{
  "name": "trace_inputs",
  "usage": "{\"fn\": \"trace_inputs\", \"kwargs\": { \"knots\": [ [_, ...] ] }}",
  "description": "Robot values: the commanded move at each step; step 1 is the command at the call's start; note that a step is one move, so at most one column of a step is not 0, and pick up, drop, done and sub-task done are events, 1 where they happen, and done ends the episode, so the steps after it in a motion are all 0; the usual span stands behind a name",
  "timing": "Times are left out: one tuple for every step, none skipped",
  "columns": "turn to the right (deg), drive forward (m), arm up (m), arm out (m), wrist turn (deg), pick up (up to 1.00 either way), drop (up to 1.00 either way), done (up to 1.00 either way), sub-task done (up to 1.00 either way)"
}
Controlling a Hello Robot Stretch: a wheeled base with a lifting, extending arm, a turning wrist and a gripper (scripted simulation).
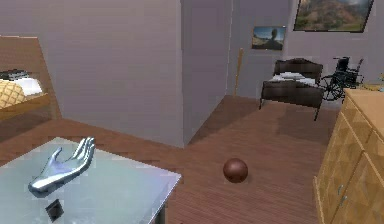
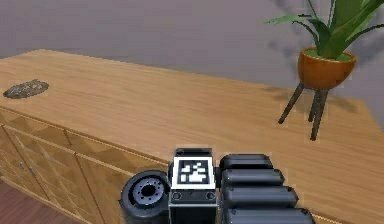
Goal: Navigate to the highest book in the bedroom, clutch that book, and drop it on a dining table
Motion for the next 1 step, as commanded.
{"fn": "trace_inputs", "kwargs": {
  "knots": [
    [-45.0,0.0,0.0,0.0,0.0,0.0,0.0,0.0,0.0]
  ]
}}
